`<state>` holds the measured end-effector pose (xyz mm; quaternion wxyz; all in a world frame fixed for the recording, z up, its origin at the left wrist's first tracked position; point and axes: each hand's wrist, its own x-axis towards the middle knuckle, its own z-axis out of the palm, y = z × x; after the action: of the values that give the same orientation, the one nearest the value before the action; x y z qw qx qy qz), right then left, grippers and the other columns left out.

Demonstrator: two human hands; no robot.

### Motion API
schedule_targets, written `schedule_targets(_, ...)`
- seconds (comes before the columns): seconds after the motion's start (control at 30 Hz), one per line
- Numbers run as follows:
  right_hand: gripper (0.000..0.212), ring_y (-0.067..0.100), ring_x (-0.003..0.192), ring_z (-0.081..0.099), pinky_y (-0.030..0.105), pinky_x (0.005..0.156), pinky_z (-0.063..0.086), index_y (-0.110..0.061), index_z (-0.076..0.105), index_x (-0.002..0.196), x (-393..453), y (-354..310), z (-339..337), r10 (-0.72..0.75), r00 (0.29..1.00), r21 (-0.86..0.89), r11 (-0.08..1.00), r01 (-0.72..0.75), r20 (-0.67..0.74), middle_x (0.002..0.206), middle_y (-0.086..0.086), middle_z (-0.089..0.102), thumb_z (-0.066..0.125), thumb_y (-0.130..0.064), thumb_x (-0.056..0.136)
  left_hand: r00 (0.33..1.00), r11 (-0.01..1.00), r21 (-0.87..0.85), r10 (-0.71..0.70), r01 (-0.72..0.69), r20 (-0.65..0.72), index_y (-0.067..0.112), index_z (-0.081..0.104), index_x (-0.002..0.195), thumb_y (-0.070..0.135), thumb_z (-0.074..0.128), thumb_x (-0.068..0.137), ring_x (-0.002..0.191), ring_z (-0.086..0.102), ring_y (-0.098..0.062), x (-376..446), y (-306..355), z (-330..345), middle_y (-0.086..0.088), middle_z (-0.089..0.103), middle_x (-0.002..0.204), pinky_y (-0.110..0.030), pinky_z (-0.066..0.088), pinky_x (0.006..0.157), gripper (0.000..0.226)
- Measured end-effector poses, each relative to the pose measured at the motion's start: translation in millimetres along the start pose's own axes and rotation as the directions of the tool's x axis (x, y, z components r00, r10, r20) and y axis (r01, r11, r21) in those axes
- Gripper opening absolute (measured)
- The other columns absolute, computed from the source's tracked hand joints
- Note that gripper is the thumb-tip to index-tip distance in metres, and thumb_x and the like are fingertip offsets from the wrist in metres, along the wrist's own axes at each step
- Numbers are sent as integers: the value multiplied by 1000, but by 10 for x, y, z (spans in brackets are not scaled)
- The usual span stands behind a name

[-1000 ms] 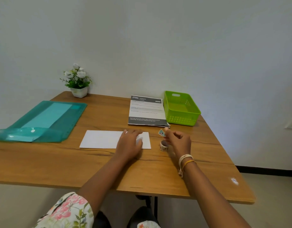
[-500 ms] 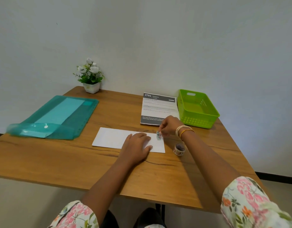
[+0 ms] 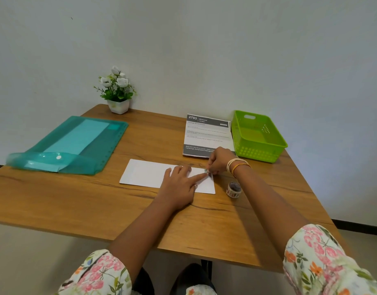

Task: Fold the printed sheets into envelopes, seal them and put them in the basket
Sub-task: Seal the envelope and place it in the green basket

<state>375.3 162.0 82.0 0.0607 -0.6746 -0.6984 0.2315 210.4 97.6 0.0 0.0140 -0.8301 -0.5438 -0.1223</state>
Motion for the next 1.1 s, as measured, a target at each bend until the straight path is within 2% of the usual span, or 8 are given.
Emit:
schedule_targets(0.2,5,10,59,65,20,59,56,-10,74,75,27,55,43,13,1000,40,999,-13,-16,74,8,73,79,-10,74,1000,1000,-17,-4,4,21,50,28,144,39,30,100,138,24,-24,-1,-4,-14,-3,30,151,-51,19,113,46)
schedule_targets(0.33,12,14,58,62,26,63,57,-10,71,71,28,118,81,30,996,108,994,-20,-90,72,8,71,82,-12,72,999,1000,-19,-4,5,37,50,28,145,39,29,100,139,23,-23,0,-3,-24,-2,29,152,-50,18,114,46)
schedule_targets(0.47,10,16,67,64,31,72,58,-11,73,71,6,162,149,40,987,136,991,-19,-153,77,9,73,82,-14,72,999,1000,-16,-3,4,38,50,27,145,40,29,100,139,23,-23,4,-3,-20,-2,29,152,-50,19,113,46)
schedule_targets(0.57,3,20,82,66,28,74,53,-12,76,80,-49,170,211,18,959,46,999,-5,-282,86,9,73,73,-13,80,998,1000,-21,-8,9,60,50,24,146,41,29,101,140,21,-23,18,-1,-26,-2,26,154,-51,18,114,46)
schedule_targets(0.7,18,27,94,64,32,80,52,-14,75,92,-165,122,288,-94,932,-134,990,50,-349,97,10,71,58,-8,87,998,1000,-15,-4,5,64,49,24,147,41,28,101,141,21,-24,15,-13,-26,-2,26,154,-51,18,114,46)
schedule_targets(0.83,21,31,97,64,35,81,54,-13,72,104,-252,85,450,-172,949,-330,941,78,-266,105,13,69,55,-13,91,1000,1000,-17,-2,3,31,48,27,145,40,29,100,139,23,-24,11,-21,8,-2,28,153,-50,19,113,46)
schedule_targets(1.0,24,32,100,63,38,84,55,-13,71,110,-277,146,445,-138,959,-348,937,45,-248,109,12,69,56,-18,92,999,1000,-21,-8,9,44,48,27,145,40,28,101,140,22,-23,8,-15,-8,-2,28,153,-50,19,114,45)
schedule_targets(1.1,28,29,108,60,37,91,49,-15,66,117,-376,115,488,-176,953,-489,872,34,-247,118,11,66,49,-19,94,999,1000,-24,-13,14,42,48,27,146,40,28,101,140,23,-23,4,-8,-9,-2,28,153,-49,18,114,45)
